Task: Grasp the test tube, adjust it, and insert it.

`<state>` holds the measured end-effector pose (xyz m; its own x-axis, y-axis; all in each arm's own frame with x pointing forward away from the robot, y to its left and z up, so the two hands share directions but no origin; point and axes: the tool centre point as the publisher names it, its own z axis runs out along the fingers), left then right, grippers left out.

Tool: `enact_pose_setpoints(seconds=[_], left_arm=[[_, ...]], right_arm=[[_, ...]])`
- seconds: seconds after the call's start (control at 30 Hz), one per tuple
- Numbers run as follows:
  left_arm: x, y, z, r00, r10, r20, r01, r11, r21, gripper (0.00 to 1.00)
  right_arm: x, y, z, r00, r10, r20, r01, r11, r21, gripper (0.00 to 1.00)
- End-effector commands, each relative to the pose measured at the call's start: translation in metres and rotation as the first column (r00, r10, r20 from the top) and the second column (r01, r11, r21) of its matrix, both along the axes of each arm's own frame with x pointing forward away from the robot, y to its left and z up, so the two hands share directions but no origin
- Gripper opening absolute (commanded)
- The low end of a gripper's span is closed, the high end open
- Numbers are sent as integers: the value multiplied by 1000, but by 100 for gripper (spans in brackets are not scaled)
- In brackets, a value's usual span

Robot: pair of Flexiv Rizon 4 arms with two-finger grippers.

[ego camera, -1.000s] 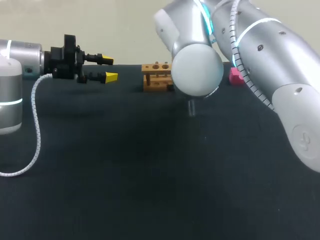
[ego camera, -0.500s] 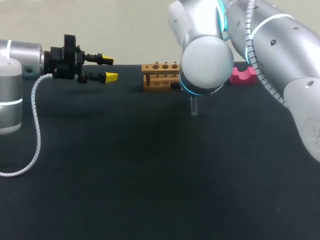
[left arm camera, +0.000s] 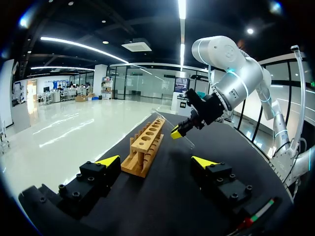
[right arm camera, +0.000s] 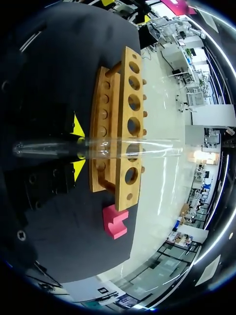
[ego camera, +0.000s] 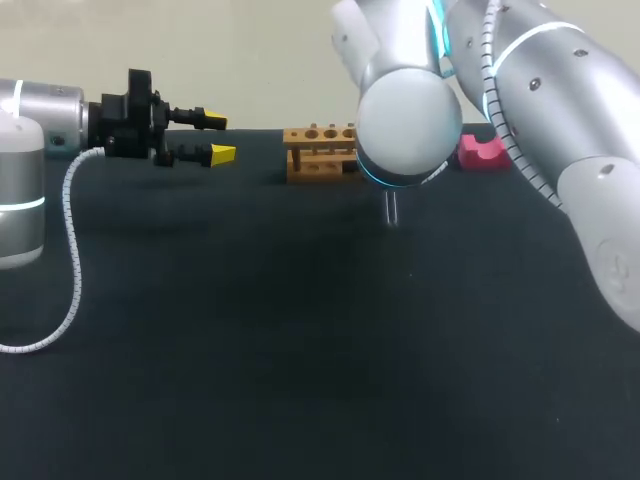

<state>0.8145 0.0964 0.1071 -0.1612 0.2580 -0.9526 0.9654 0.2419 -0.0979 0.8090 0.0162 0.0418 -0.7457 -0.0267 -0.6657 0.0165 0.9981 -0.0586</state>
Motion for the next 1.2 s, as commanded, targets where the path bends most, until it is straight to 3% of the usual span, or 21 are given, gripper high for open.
enact_pose_setpoints(seconds=[0.03, 0.77, 1.2], left_arm=[[-1, 0, -1, 1000, 2, 5, -2, 1000, -3, 100], [-1, 0, -1, 1000, 2, 5, -2, 1000, -3, 100], [-1, 0, -1, 1000, 2, 5, -2, 1000, -3, 100]], right_arm=[[-9, -1, 8, 1000, 1, 31, -1, 1000, -5, 0], [-37, -28, 44, 985, -48, 165, 50, 999, -10, 0], [-50, -44, 52, 983, -76, 166, 83, 996, -35, 0]])
